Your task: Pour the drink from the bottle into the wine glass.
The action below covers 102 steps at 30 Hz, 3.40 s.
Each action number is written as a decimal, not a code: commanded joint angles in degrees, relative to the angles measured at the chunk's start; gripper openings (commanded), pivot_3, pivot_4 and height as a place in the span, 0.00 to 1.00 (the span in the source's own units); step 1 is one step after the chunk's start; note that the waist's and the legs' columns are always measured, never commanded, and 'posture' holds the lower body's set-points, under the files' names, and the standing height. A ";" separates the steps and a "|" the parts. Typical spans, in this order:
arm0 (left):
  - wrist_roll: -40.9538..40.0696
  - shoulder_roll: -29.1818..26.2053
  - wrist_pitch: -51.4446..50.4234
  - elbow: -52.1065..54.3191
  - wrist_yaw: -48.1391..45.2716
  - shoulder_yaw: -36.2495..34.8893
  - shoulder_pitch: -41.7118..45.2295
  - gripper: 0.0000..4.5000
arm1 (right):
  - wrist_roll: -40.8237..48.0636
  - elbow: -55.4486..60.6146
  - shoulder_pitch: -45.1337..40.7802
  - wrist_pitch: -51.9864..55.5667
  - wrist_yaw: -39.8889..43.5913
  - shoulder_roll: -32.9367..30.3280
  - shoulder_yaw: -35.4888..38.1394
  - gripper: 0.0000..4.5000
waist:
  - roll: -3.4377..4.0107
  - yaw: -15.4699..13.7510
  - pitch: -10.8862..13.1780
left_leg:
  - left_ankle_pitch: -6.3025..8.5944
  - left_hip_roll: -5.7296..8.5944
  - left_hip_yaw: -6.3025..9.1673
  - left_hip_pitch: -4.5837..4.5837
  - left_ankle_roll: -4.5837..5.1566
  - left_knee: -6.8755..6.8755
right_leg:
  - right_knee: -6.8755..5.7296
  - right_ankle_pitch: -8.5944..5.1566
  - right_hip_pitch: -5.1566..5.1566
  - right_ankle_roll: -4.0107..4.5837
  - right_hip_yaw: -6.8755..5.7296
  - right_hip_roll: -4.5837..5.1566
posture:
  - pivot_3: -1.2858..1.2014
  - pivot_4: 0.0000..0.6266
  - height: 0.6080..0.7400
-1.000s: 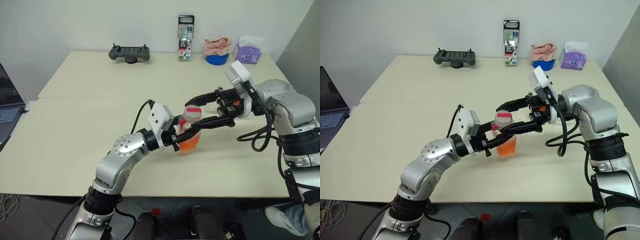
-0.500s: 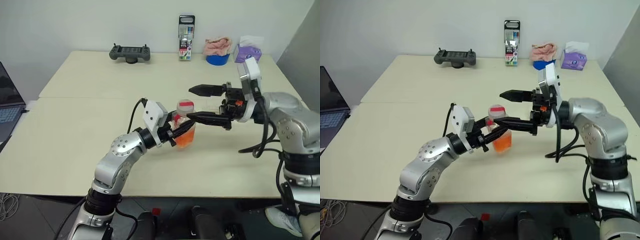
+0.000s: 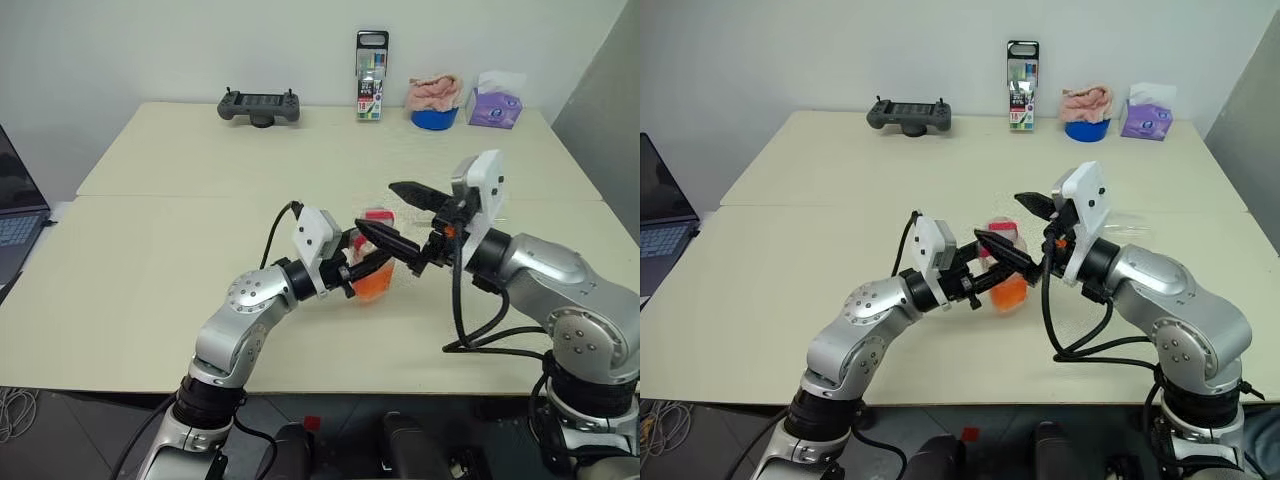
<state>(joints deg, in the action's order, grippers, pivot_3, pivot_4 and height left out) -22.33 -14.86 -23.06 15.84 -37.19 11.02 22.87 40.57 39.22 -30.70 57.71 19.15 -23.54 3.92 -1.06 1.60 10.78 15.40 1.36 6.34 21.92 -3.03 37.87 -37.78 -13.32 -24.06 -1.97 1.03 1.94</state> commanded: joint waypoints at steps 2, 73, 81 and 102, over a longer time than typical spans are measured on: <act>0.98 0.63 3.01 0.54 -0.83 0.13 2.15 0.42 | 0.14 3.70 -0.55 2.27 -4.80 0.80 -1.08 1.00 | 0.00 0.01 0.00 | 0.00 -0.01 0.00 0.00 0.00 0.00 | -0.01 0.00 0.00 0.00 0.00 -0.01 | 0.52 0.24 1.00; 1.25 0.34 3.44 -0.75 -1.04 0.04 3.70 0.41 | -4.71 -13.29 -5.67 -11.64 28.74 -10.75 -0.96 1.00 | 0.01 -0.17 0.01 | 0.03 0.02 0.02 0.01 0.04 0.02 | 0.00 0.05 -0.01 0.07 -0.03 0.06 | 0.52 0.24 1.00; 1.25 0.35 4.05 -1.63 -2.09 0.00 3.95 0.41 | -2.56 -1.15 -1.31 -2.37 9.75 -5.73 1.69 1.00 | 0.01 -0.09 0.01 | 0.03 0.00 -0.02 0.00 0.05 0.02 | -0.01 0.04 0.00 0.05 -0.01 0.04 | 0.52 0.24 1.00; 1.90 0.95 4.44 -3.06 -3.28 -0.09 4.08 0.41 | -3.86 12.32 -2.01 15.15 -18.29 9.71 -1.96 1.00 | 0.02 0.05 0.01 | 0.03 -0.01 0.00 0.00 0.05 0.00 | -0.01 0.01 -0.01 0.01 -0.01 -0.01 | 0.52 0.24 1.00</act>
<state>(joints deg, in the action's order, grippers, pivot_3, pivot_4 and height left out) -20.11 -14.43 -20.55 11.13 -40.59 11.81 25.61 37.09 48.91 -31.45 72.38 2.28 -14.45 1.06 -1.04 1.65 10.79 15.42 1.34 6.35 21.92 -2.98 37.87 -37.79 -13.32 -24.07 -1.96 1.02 1.93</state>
